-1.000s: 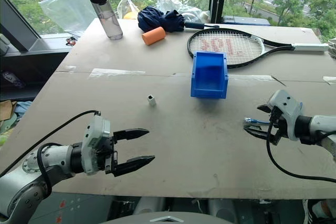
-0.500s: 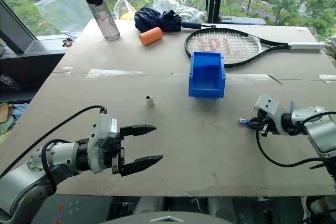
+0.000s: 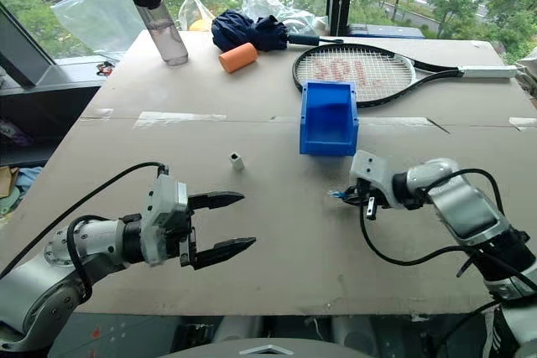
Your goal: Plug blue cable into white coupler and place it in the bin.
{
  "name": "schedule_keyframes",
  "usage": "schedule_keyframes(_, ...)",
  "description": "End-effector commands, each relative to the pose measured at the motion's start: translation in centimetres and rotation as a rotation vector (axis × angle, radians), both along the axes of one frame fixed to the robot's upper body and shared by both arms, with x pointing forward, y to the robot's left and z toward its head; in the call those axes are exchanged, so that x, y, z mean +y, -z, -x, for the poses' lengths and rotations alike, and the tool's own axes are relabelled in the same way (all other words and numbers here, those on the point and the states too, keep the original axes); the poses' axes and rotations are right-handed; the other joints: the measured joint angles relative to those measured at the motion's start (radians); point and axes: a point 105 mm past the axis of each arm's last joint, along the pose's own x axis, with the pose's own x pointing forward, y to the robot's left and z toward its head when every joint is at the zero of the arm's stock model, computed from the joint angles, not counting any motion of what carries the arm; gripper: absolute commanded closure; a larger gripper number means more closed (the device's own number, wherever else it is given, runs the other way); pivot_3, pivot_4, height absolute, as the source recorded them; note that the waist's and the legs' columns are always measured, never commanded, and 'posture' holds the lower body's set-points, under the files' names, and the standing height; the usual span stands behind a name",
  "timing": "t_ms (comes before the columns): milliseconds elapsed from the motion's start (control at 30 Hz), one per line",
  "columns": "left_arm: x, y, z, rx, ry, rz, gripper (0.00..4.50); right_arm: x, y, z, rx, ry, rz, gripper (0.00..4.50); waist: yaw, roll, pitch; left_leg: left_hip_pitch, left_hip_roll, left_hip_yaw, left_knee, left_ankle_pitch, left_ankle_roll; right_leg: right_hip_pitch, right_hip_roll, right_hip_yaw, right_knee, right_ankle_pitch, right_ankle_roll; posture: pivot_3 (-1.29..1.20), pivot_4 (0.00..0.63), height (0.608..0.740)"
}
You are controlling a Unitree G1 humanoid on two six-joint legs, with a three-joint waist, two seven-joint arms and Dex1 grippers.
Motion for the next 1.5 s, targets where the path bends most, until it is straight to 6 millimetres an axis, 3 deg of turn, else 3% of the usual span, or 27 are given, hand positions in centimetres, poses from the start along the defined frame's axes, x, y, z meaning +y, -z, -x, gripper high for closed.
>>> schedule_keyframes(33,-0.1,0.4,-0.6,-0.051,-0.020,-0.046,0.00,2.1,-0.5,-0.2,-0.029,-0.059,0.025,4.43,0.004,0.000,0.000,0.000,0.000,0.000,0.000,0.000,0.000,0.000,0.000,0.000,0.000,0.000,0.000,0.00,0.150,0.740)
schedule_keyframes(100,-0.2,0.8,-0.9,-0.045,-0.017,-0.059,0.00,2.6,-0.2,-0.4,-0.034,-0.086,0.048,4.43,0.008,0.000,0.000,0.000,-0.001,0.000,0.000,0.000,0.000,0.000,-0.001,0.000,-0.001,0.000,0.000,0.00,0.150,0.740)
schedule_keyframes(167,-0.3,1.3,-1.5,-0.029,-0.018,-0.081,0.00,2.7,-0.1,-0.4,-0.033,-0.101,0.046,3.71,0.017,0.000,0.000,-0.001,-0.001,0.000,0.000,0.000,0.000,0.000,-0.002,-0.001,-0.001,0.000,0.000,0.00,0.150,0.740)
schedule_keyframes(200,-0.5,1.4,-1.7,-0.023,-0.004,-0.087,0.00,2.6,-0.1,-0.4,-0.035,-0.100,0.045,3.60,0.018,0.000,0.000,-0.001,-0.002,0.000,0.000,0.000,0.000,0.000,-0.002,-0.001,-0.001,0.000,0.000,0.00,0.150,0.740)
schedule_keyframes(367,-2.0,1.9,-2.8,-0.044,0.100,-0.087,0.00,0.9,-2.3,0.4,-0.137,-0.077,-0.093,1.60,0.027,0.000,0.000,-0.001,-0.001,0.000,0.000,0.000,0.000,0.000,-0.002,-0.001,0.000,0.000,0.000,0.00,0.150,0.740)
schedule_keyframes(500,-3.7,2.9,-4.4,-0.034,0.142,-0.104,0.00,-1.4,-3.6,2.8,-0.211,-0.022,-0.224,1.60,0.031,-0.001,-0.001,-0.001,-0.002,-0.001,0.001,0.000,0.000,0.001,-0.002,-0.001,-0.001,0.000,0.000,0.00,0.150,0.740)
schedule_keyframes(700,-7.3,4.3,-6.6,-0.057,0.221,-0.136,0.00,-6.2,-2.7,7.1,-0.233,0.187,-0.279,1.60,0.030,-0.001,-0.002,-0.001,-0.002,-0.001,0.002,0.000,0.000,0.002,-0.001,-0.001,-0.001,0.000,0.001,0.00,0.150,0.740)
schedule_keyframes(833,-8.5,5.0,-8.1,-0.062,0.230,-0.165,0.00,-7.7,-2.5,9.2,-0.255,0.280,-0.260,1.60,0.019,-0.001,-0.002,0.000,-0.002,0.000,0.002,0.000,0.000,0.002,0.001,0.001,0.001,0.000,0.001,0.00,0.150,0.740)
schedule_keyframes(967,-9.3,6.1,-9.1,-0.047,0.249,-0.211,0.00,-8.1,-2.4,10.4,-0.262,0.339,-0.262,1.60,0.010,-0.001,-0.002,0.001,-0.001,-0.001,0.002,0.000,0.000,0.002,0.001,0.000,0.001,0.000,0.001,0.00,0.150,0.740)
schedule_keyframes(1067,-9.3,7.2,-8.5,-0.038,0.315,-0.279,0.86,-7.5,-2.0,11.3,-0.251,0.352,-0.265,1.45,0.009,-0.001,-0.002,0.000,-0.001,-0.001,0.002,0.000,0.000,0.002,0.001,0.000,0.001,0.000,0.001,0.00,0.150,0.740)
schedule_keyframes(1300,-8.9,7.6,-8.3,-0.011,0.335,-0.274,4.30,-6.1,-1.4,11.7,-0.213,0.382,-0.323,1.45,0.011,-0.001,-0.003,0.000,-0.001,-0.001,0.002,0.000,0.000,0.002,0.001,0.000,0.000,0.000,0.001,0.00,0.150,0.740)
schedule_keyframes(1433,-8.8,6.1,-8.4,0.065,0.304,-0.146,4.46,-4.3,-1.5,11.1,-0.154,0.406,-0.434,1.45,0.009,-0.001,-0.003,0.000,-0.001,-0.002,0.002,0.000,0.000,0.002,0.001,0.000,0.000,0.000,0.001,0.00,0.150,0.740)
schedule_keyframes(1500,-8.8,3.1,-7.9,0.193,0.293,0.079,4.46,-2.4,-1.7,10.8,-0.053,0.423,-0.575,1.45,0.006,-0.002,-0.003,0.000,-0.001,-0.002,0.002,0.000,0.000,0.002,0.001,0.000,0.000,0.000,0.001,0.00,0.150,0.740)
